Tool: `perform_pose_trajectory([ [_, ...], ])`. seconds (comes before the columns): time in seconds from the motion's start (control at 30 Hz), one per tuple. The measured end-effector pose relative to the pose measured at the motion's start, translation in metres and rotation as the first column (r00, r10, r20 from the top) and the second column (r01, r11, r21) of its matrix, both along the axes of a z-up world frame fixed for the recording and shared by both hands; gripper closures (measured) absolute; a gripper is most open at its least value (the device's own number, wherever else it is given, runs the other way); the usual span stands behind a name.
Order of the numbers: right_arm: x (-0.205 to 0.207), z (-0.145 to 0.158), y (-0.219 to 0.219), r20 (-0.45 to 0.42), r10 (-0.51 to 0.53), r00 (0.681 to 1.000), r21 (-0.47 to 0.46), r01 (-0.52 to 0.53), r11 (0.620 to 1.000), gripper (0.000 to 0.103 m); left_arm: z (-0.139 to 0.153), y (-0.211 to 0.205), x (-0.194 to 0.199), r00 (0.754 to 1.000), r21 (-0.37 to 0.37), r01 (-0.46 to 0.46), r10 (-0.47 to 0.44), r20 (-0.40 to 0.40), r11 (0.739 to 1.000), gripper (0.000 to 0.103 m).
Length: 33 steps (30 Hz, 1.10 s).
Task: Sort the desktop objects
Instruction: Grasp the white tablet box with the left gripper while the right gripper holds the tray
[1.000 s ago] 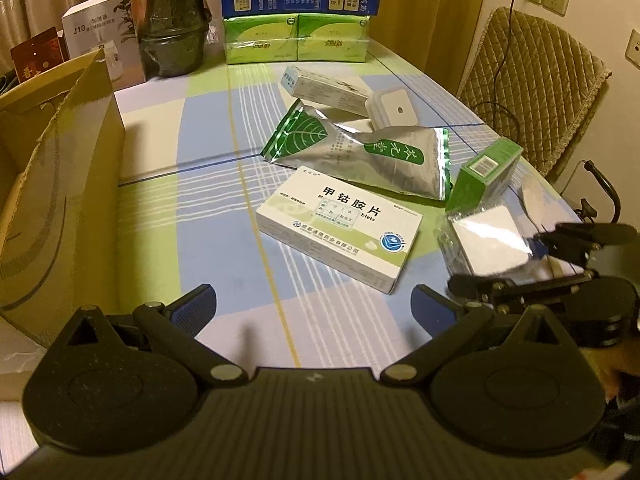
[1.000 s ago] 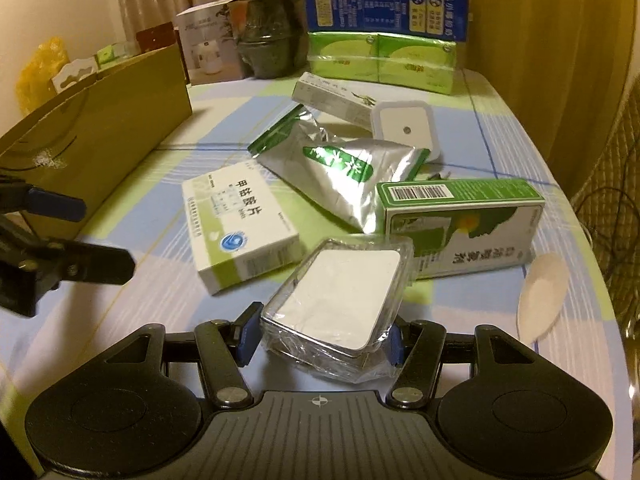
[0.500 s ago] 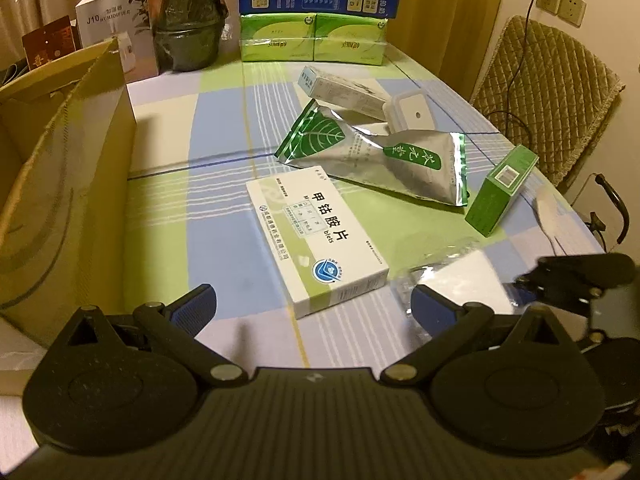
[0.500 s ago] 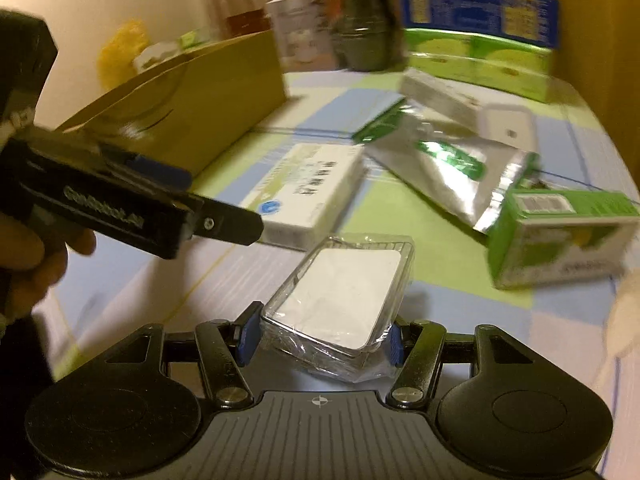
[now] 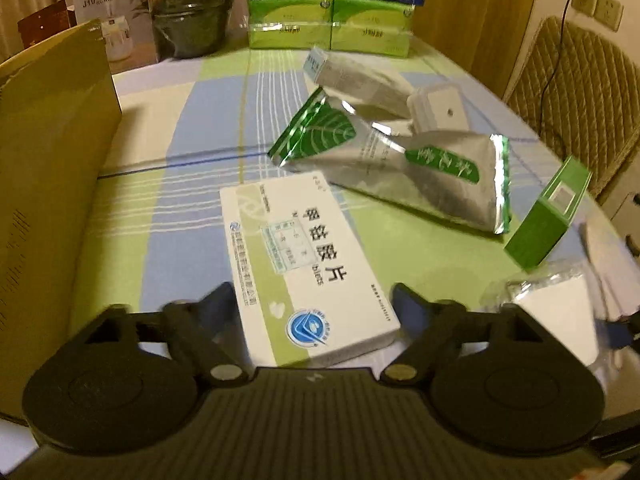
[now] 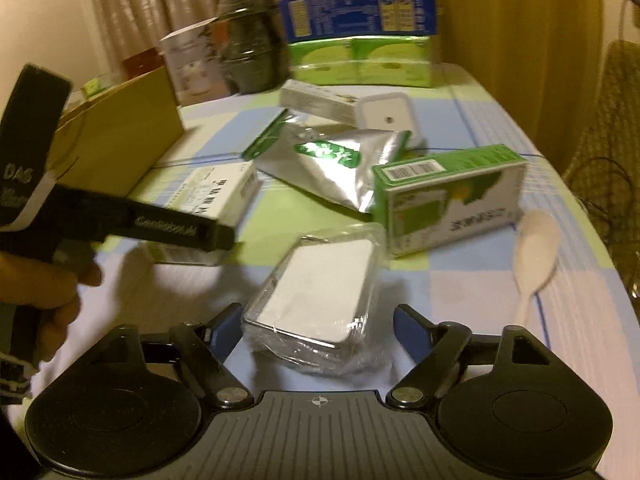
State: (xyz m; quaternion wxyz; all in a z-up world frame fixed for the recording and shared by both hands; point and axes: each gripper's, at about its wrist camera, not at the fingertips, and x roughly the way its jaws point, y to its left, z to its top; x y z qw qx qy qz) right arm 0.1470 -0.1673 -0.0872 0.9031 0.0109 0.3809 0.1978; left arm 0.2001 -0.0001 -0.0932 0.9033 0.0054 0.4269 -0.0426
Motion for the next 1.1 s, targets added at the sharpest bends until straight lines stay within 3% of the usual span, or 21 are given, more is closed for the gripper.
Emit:
perform_pose_trajectory([
  [0.07, -0.002, 0.0, -0.001, 0.008, -0.01, 1.0, 0.005, 0.01, 1.0, 0.024, 0.001, 0.002, -0.006, 1.0, 0.015, 0.006, -0.006, 0.001, 1.0, 0.034],
  [0.13, -0.003, -0.001, 0.002, 0.012, -0.008, 1.0, -0.004, 0.009, 1.0, 0.025, 0.004, 0.004, -0.015, 1.0, 0.025, 0.015, -0.015, -0.012, 1.0, 0.035],
  [0.23, -0.008, 0.002, 0.003, 0.018, -0.016, 1.0, -0.013, 0.016, 1.0, 0.046, 0.007, 0.007, -0.033, 0.999, 0.031, 0.009, -0.008, -0.037, 0.999, 0.035],
  [0.47, -0.041, 0.007, -0.005, -0.019, -0.068, 0.997, -0.046, 0.067, 0.997, 0.044, 0.017, 0.0, -0.076, 0.996, 0.01, 0.023, -0.023, -0.083, 1.0, 0.035],
  [0.5, -0.045, 0.008, -0.005, -0.013, -0.081, 0.997, -0.055, 0.08, 0.995, 0.041, 0.017, -0.003, -0.08, 0.996, 0.007, 0.03, -0.03, -0.086, 1.0, 0.034],
  [0.57, -0.05, 0.009, -0.004, 0.018, -0.102, 0.995, -0.076, 0.103, 0.992, 0.027, 0.018, -0.007, -0.084, 0.996, 0.026, 0.038, -0.036, -0.084, 0.999, 0.021],
  [0.67, -0.048, 0.006, 0.003, 0.041, -0.081, 0.996, -0.097, 0.085, 0.992, 0.022, 0.02, -0.008, -0.083, 0.997, 0.037, 0.044, -0.042, -0.061, 0.998, 0.02],
  [0.87, -0.037, -0.007, 0.009, 0.061, -0.071, 0.996, -0.108, 0.077, 0.991, 0.024, 0.023, -0.001, -0.069, 0.999, 0.039, 0.047, -0.046, -0.024, 0.998, 0.019],
  [0.97, -0.035, -0.006, 0.009, 0.071, -0.076, 0.995, -0.103, 0.083, 0.991, 0.041, 0.02, -0.003, -0.063, 0.997, 0.053, 0.073, -0.071, -0.022, 0.996, 0.019],
  [1.1, -0.035, -0.006, 0.007, 0.071, -0.079, 0.994, -0.094, 0.086, 0.992, 0.043, 0.011, -0.008, -0.055, 0.994, 0.067, 0.102, -0.099, -0.046, 0.993, 0.021],
])
